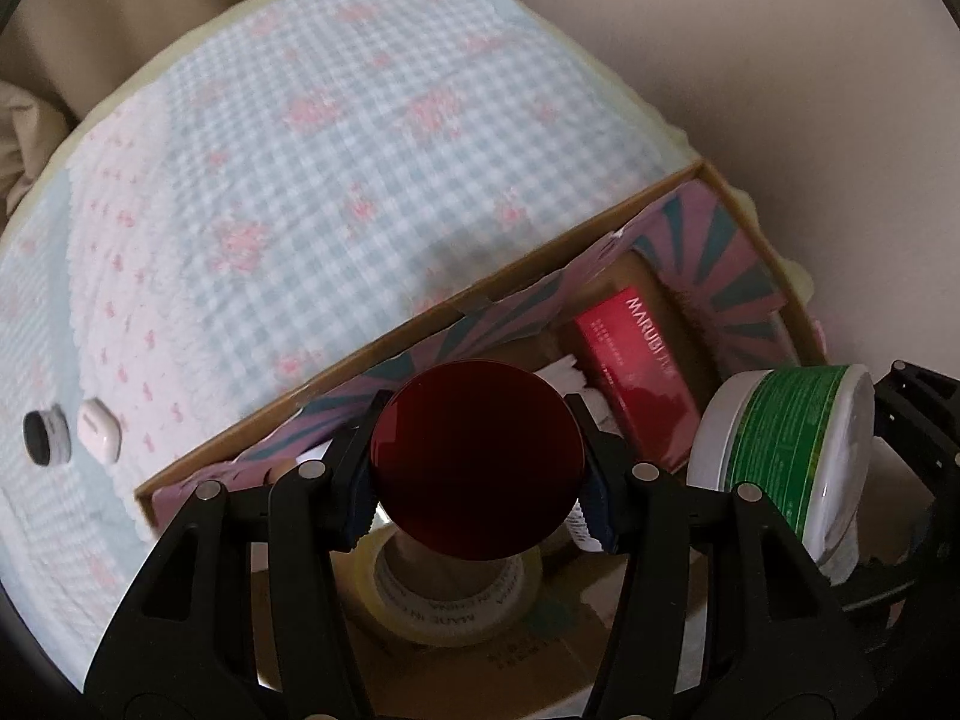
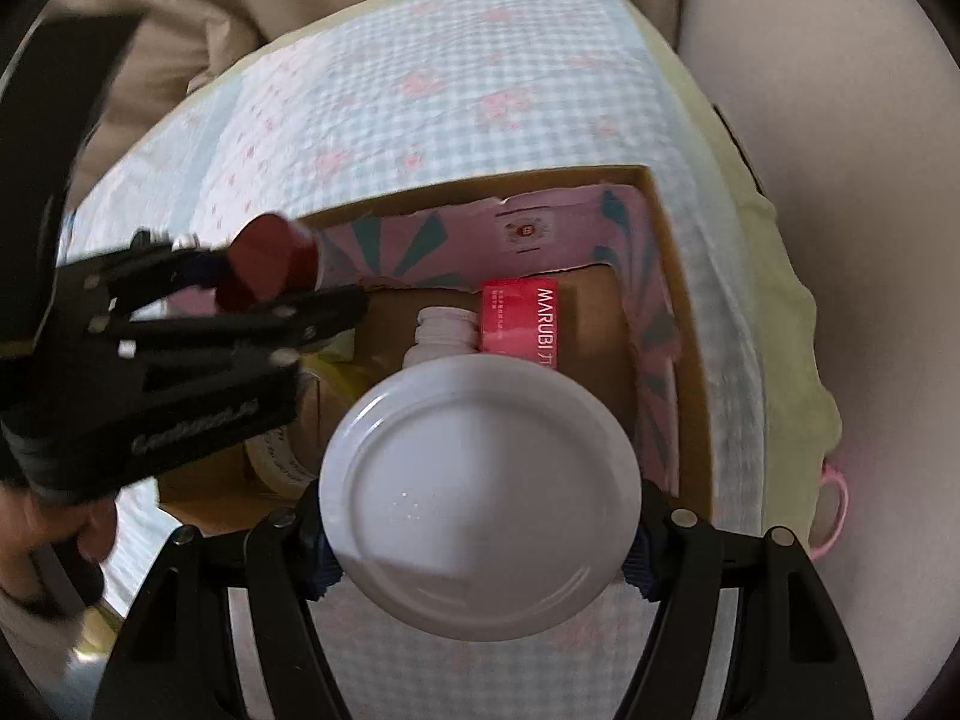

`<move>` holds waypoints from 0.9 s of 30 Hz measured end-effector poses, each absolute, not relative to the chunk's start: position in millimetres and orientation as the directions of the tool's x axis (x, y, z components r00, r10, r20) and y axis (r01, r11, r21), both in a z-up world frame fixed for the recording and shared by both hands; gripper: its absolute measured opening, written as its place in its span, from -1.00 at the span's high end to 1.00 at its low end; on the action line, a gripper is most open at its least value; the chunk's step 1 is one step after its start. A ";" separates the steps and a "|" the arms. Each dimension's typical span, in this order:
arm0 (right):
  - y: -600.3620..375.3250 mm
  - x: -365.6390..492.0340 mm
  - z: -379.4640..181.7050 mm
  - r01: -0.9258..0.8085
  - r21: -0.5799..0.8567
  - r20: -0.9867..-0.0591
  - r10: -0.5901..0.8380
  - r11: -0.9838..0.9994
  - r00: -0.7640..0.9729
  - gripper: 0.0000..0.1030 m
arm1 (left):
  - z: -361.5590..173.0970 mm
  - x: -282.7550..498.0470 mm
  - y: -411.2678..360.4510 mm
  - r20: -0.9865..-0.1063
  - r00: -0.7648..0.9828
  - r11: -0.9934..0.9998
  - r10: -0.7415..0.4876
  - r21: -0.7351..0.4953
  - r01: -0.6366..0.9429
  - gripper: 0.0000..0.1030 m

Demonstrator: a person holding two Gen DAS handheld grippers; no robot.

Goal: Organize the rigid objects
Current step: 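Lower both jars into the box and open both grippers, then withdraw both tools from the box toward the black jar and earbud case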

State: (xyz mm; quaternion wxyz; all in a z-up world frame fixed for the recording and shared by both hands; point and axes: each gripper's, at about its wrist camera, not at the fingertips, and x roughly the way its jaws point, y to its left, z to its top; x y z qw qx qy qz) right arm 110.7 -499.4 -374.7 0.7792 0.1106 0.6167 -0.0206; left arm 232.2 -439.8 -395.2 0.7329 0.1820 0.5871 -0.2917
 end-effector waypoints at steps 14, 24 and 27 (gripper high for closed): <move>-492.2 85.3 -371.8 0.142 0.185 -0.943 0.134 0.973 0.305 -1.00 | -371.5 232.9 -400.4 -0.961 0.203 0.801 -0.189 -0.032 0.598 -1.00; -489.7 72.9 -351.8 0.156 0.145 -0.941 0.087 0.977 0.328 -1.00 | -341.7 218.2 -364.3 -0.953 0.242 0.836 -0.180 -0.019 0.548 -1.00; -489.8 68.7 -341.9 0.170 0.132 -0.936 0.067 0.976 0.344 -1.00 | -326.0 210.0 -353.3 -0.946 0.263 0.838 -0.191 -0.018 0.545 -1.00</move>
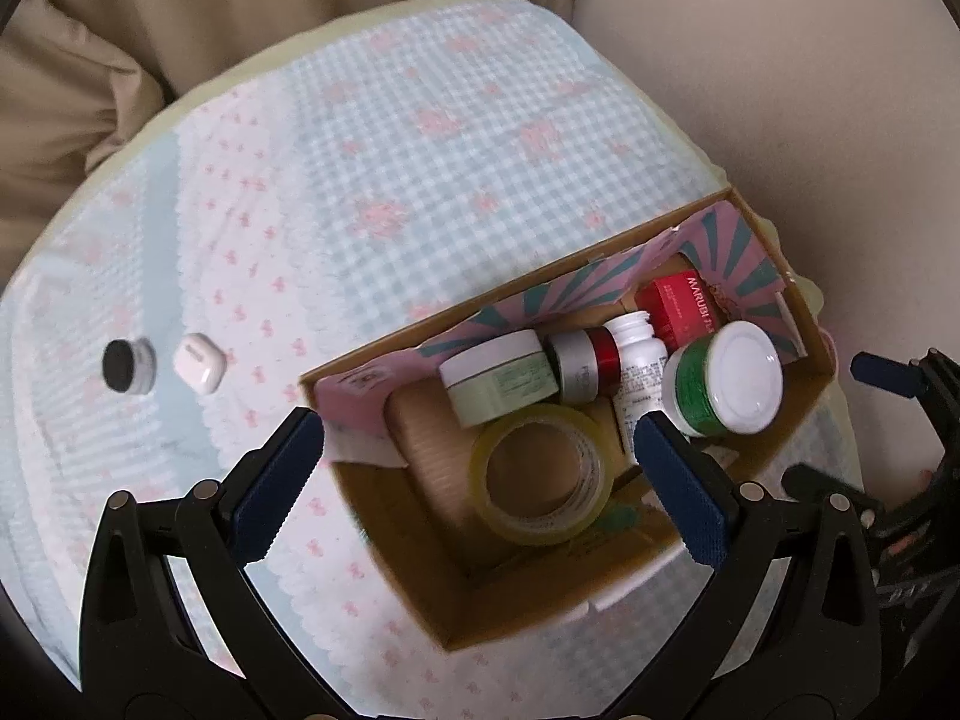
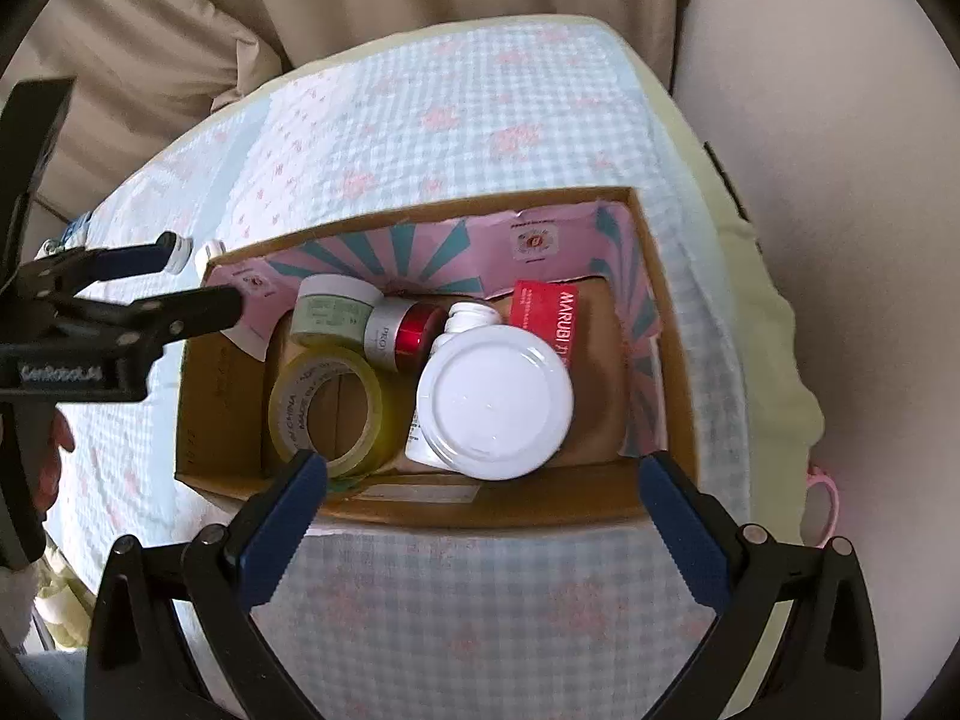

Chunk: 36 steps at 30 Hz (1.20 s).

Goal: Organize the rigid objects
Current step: 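Withdraw both tools from the box toward the black jar and earbud case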

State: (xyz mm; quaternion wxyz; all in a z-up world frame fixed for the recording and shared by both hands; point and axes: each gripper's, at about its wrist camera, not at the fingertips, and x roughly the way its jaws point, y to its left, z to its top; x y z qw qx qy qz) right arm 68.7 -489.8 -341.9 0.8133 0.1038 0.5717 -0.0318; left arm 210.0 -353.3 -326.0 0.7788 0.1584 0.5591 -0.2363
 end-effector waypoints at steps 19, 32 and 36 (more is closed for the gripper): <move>-380.0 43.7 -193.1 0.159 0.056 -0.882 -0.026 0.986 0.470 -1.00 | -193.4 169.9 -182.7 -0.866 0.420 0.876 -0.273 -0.042 0.481 -1.00; -223.9 91.9 -169.9 0.173 0.099 -0.867 -0.001 0.980 0.499 -1.00 | -172.7 197.9 -15.6 -0.841 0.494 0.910 -0.222 0.004 0.415 -1.00; -196.1 110.3 -188.9 0.203 0.154 -0.861 0.031 0.967 0.508 -1.00 | -187.5 224.5 26.8 -0.834 0.504 0.908 -0.225 0.007 0.418 -1.00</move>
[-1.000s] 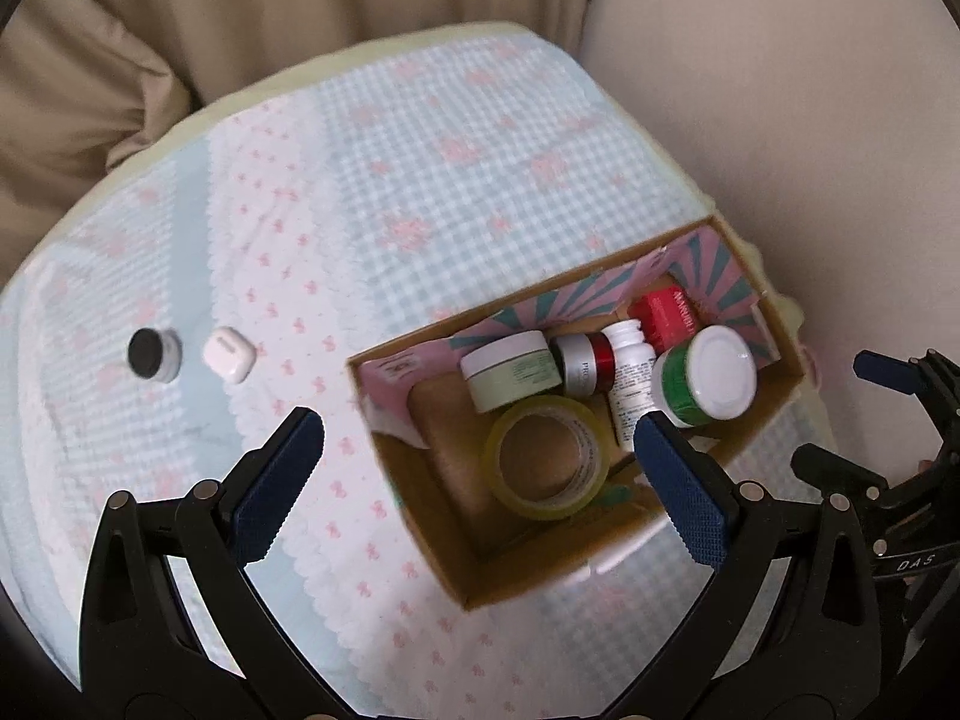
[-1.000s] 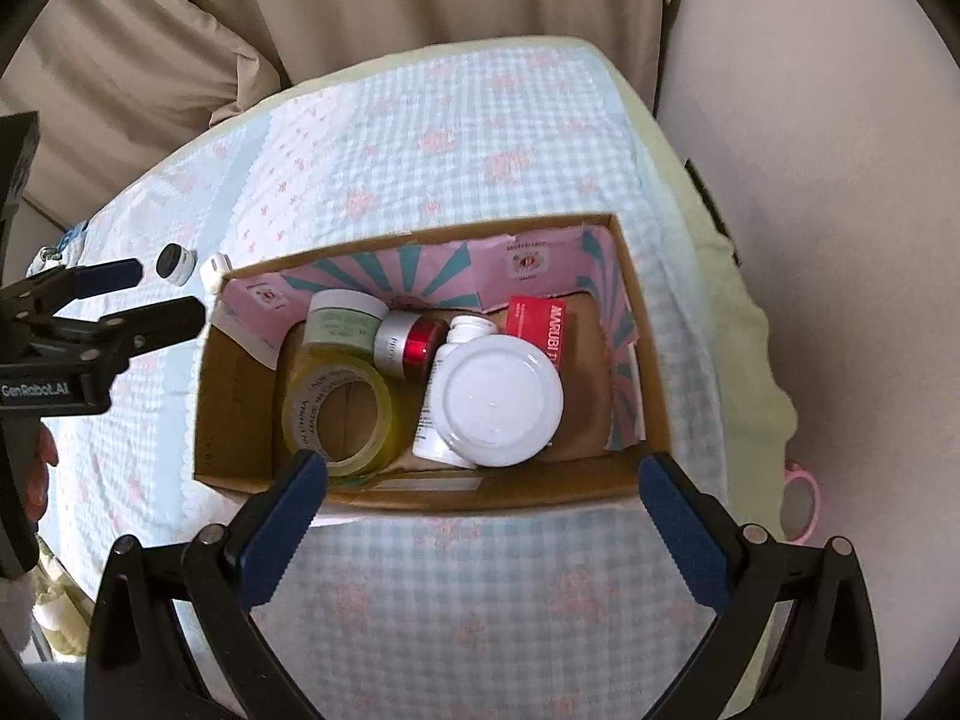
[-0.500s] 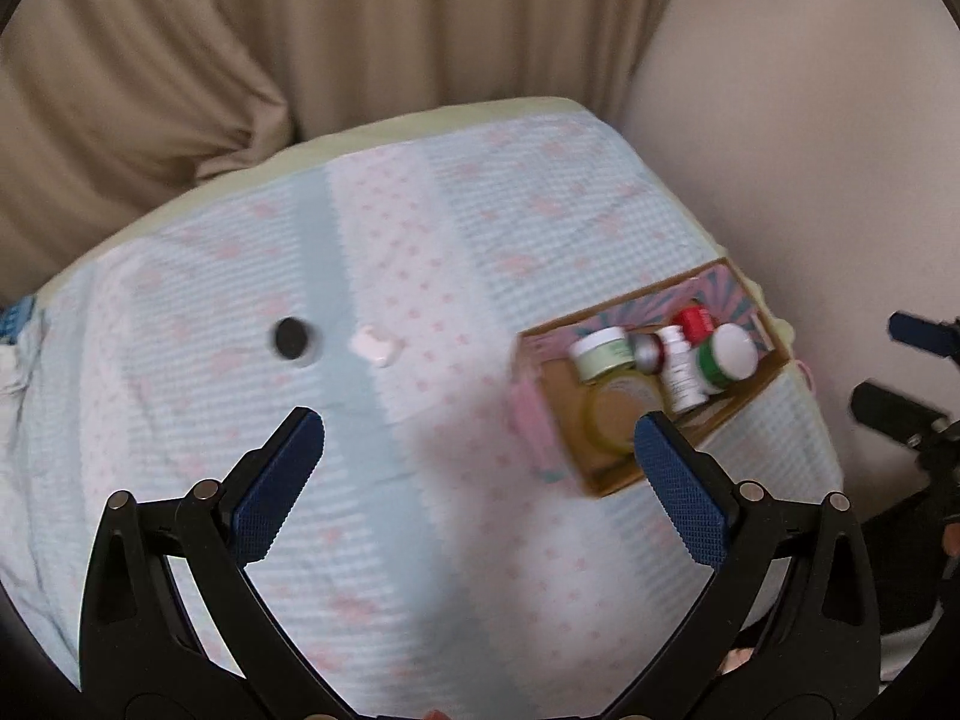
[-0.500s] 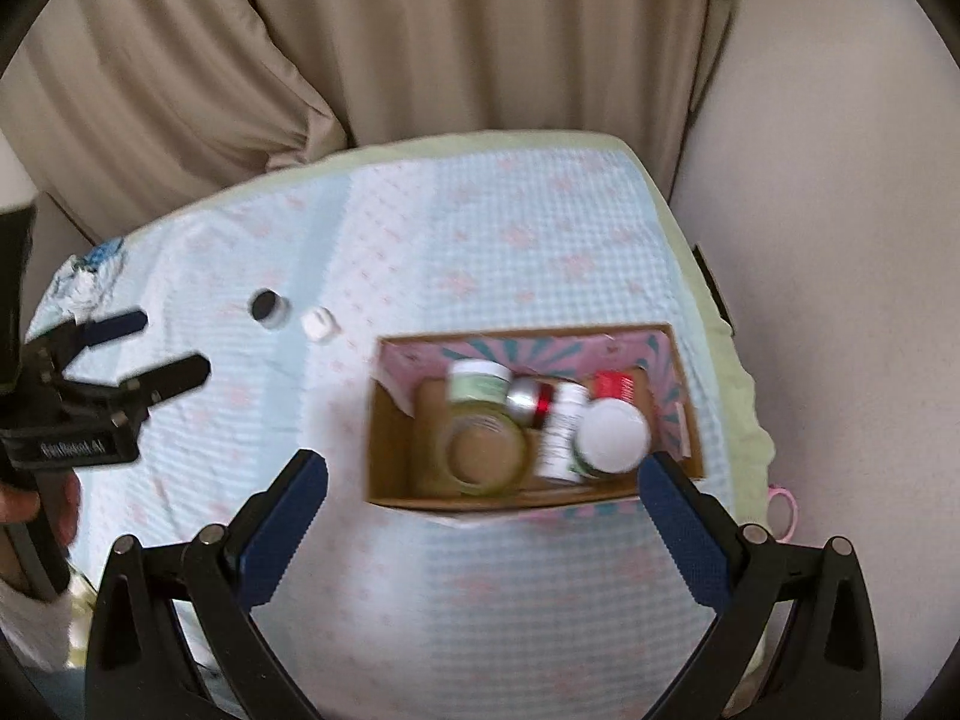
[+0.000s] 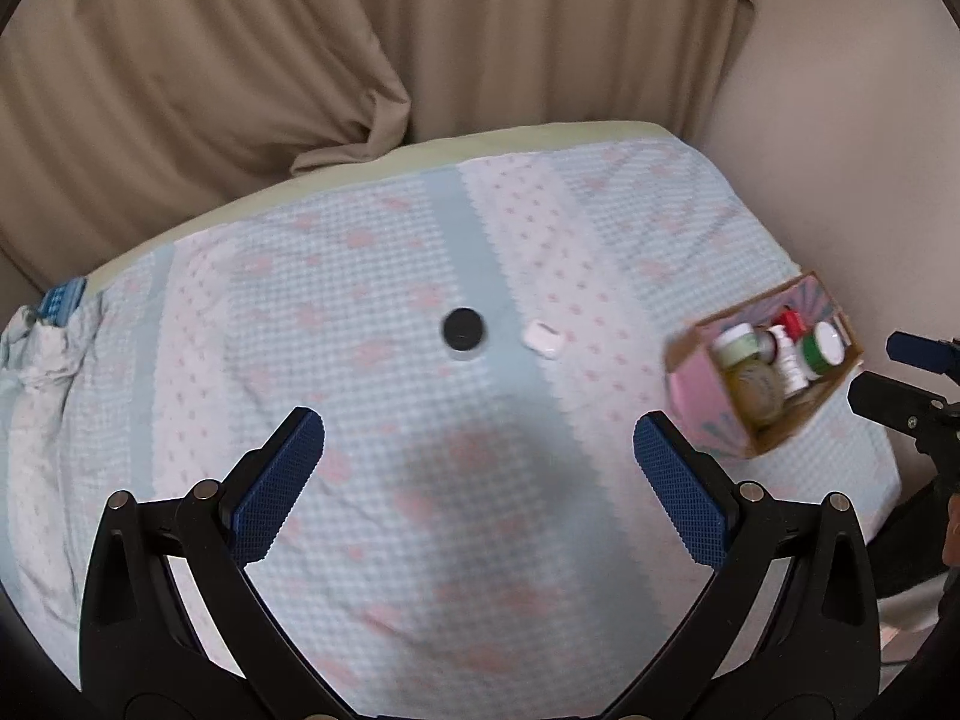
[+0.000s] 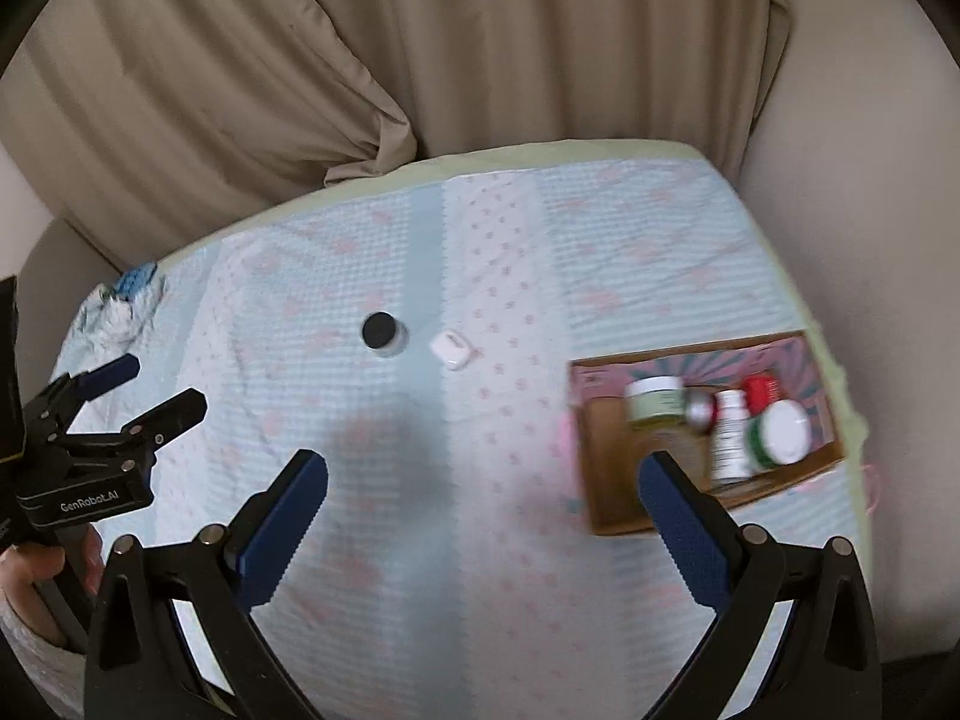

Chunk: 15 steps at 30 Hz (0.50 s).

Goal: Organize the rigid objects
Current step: 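Withdraw both tools from the box toward the black jar and earbud case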

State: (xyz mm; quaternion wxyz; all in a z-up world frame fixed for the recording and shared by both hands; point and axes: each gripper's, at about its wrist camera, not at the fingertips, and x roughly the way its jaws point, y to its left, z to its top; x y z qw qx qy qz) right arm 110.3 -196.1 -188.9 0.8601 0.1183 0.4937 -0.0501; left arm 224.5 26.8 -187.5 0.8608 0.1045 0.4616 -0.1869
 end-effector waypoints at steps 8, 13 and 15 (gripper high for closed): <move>-155.5 162.3 -245.2 0.160 0.152 -0.841 0.043 0.975 0.540 -1.00 | -257.9 295.6 47.7 -0.828 0.489 0.857 -0.275 0.019 0.514 -1.00; -142.8 213.5 -292.1 0.003 0.095 -0.861 0.080 0.996 0.503 -1.00 | -314.7 337.1 31.2 -0.850 0.425 0.813 -0.311 -0.006 0.582 -1.00; -140.3 236.9 -310.9 -0.070 0.065 -0.872 0.091 0.995 0.480 -1.00 | -340.3 352.6 20.1 -0.864 0.395 0.791 -0.314 -0.008 0.612 -0.99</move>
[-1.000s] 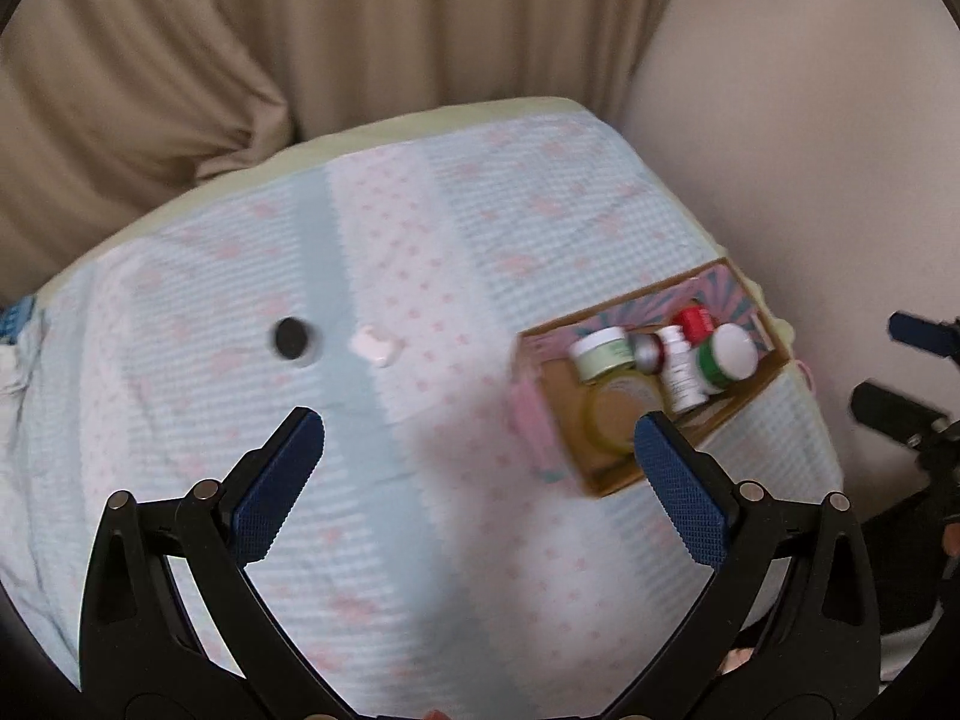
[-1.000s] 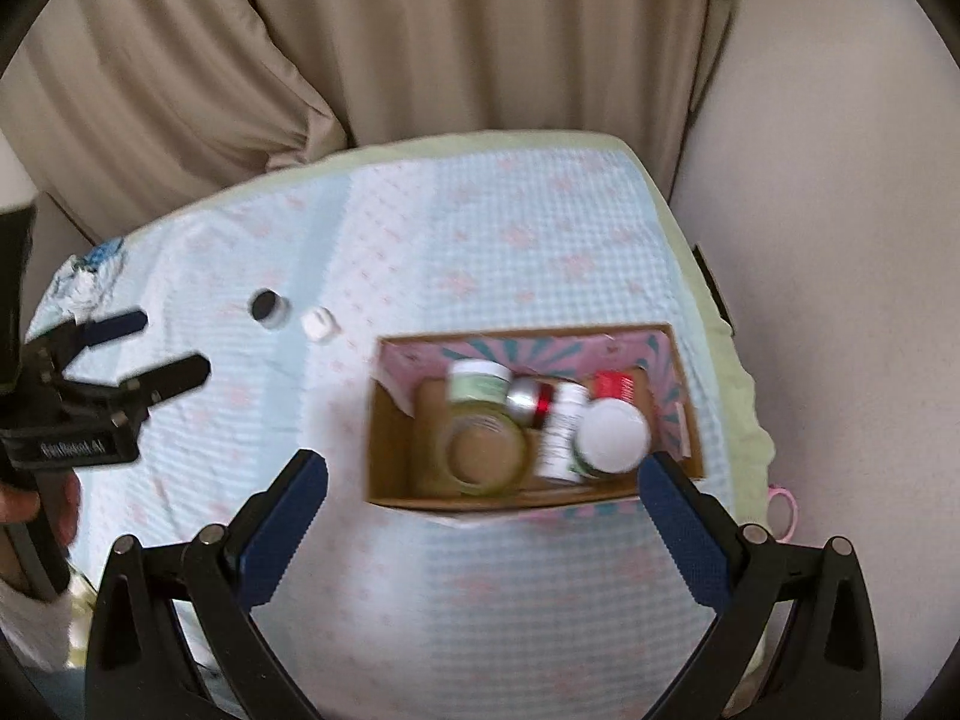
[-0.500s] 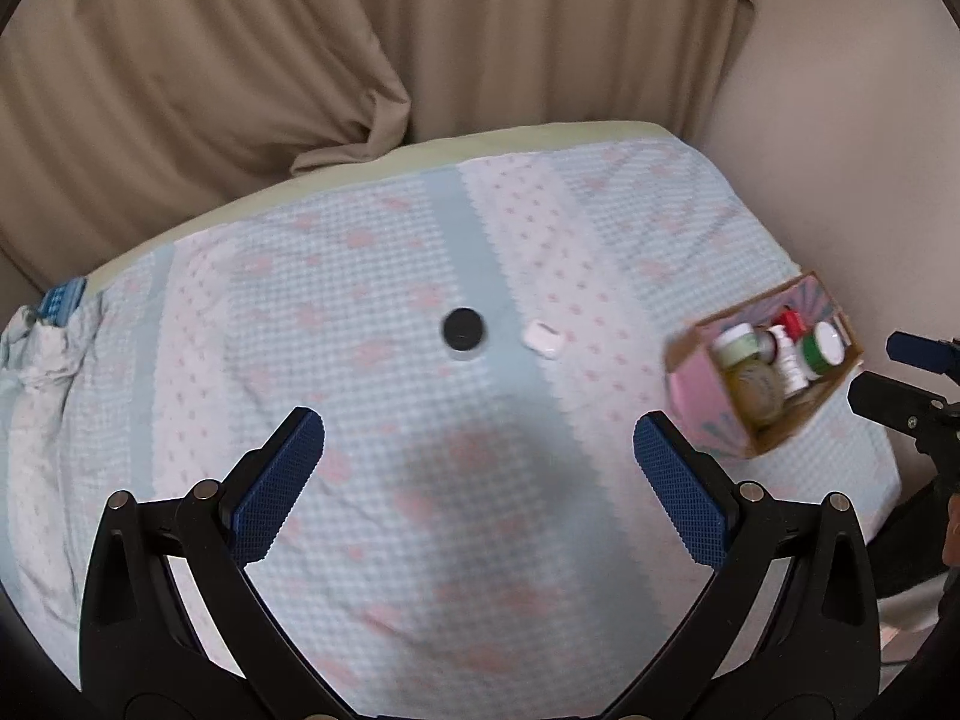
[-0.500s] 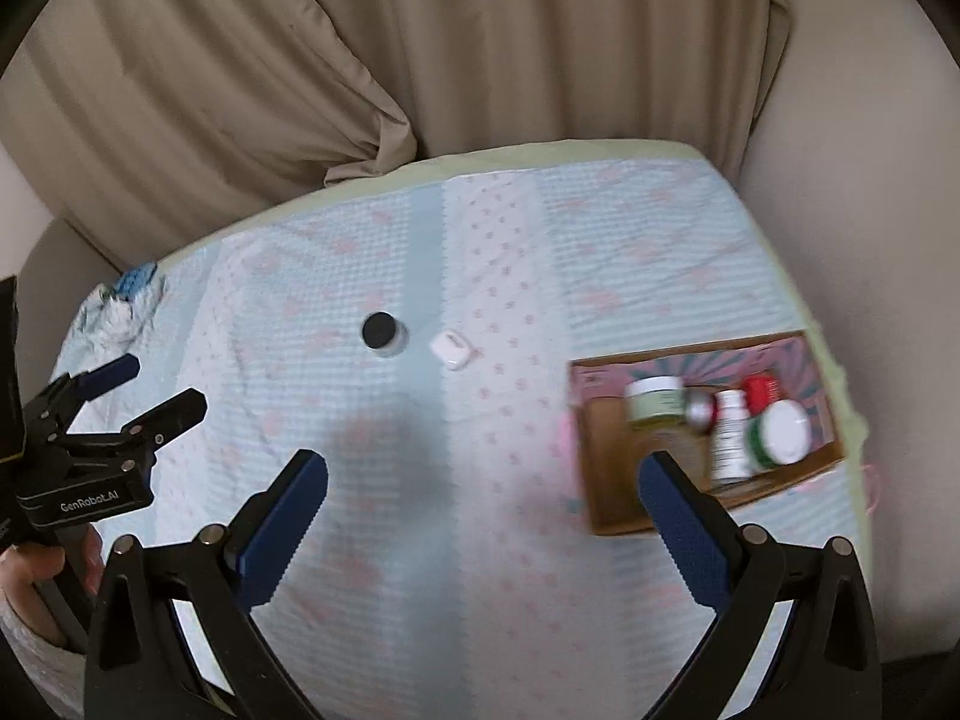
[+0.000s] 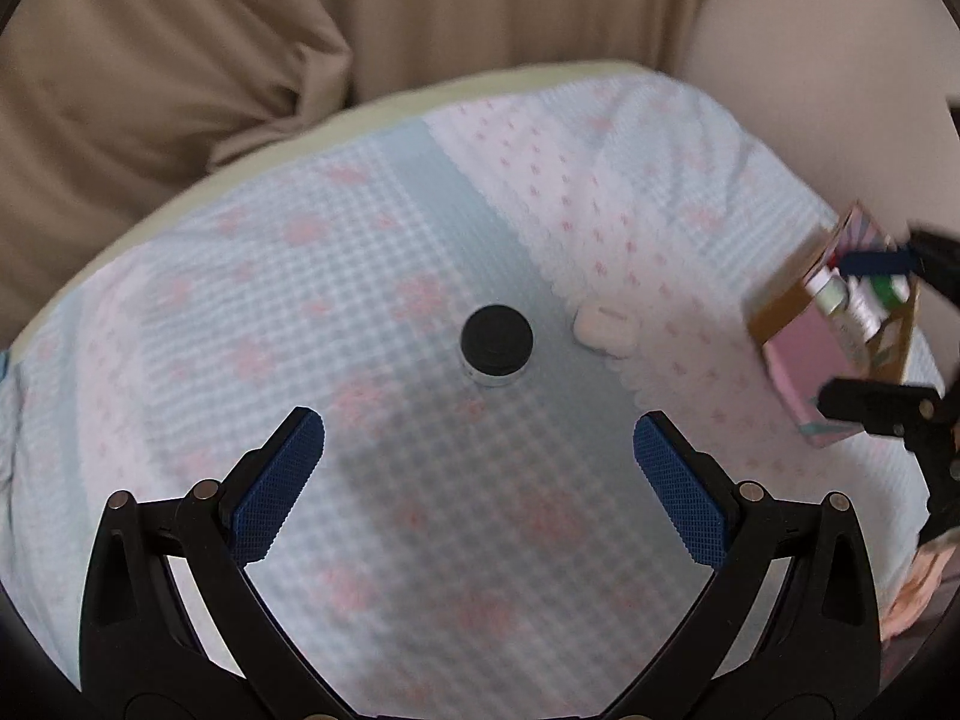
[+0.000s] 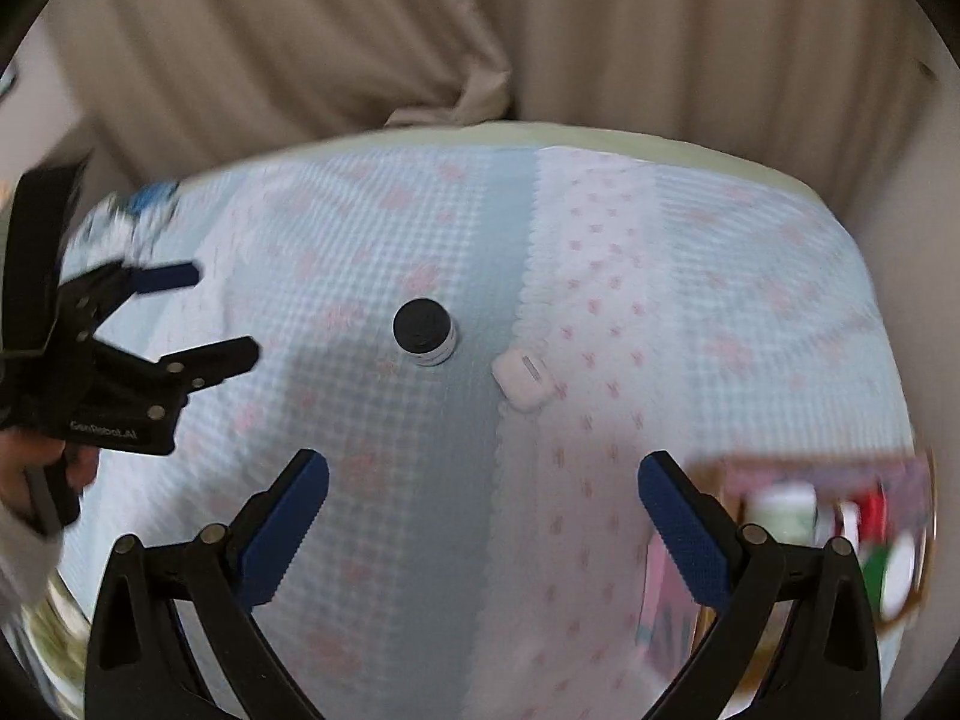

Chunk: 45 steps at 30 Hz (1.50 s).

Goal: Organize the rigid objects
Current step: 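Withdraw both tools from the box toward the black jar and earbud case, then grasp the black-lidded jar with the left gripper while the right grasps the white earbud case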

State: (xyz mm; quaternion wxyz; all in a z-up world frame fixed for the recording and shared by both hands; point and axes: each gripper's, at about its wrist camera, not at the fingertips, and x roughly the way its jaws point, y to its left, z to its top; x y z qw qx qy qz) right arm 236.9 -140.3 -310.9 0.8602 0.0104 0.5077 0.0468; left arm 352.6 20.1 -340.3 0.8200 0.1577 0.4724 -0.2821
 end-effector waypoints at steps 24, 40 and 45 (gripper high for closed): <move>-146.3 381.7 -490.1 -0.380 -0.026 -0.990 0.028 0.924 0.135 -0.07 | -486.4 438.6 -57.2 -0.940 0.192 0.691 -0.281 -0.060 0.721 -0.06; -153.7 374.9 -466.8 -0.286 -0.001 -0.985 0.048 0.958 0.165 0.20 | -465.5 433.6 -43.6 -0.934 0.199 0.740 -0.296 -0.092 0.666 -0.05; -158.4 359.1 -444.5 -0.239 0.025 -0.979 0.072 0.971 0.188 0.20 | -441.0 423.5 -39.7 -0.925 0.221 0.747 -0.309 -0.093 0.658 -0.05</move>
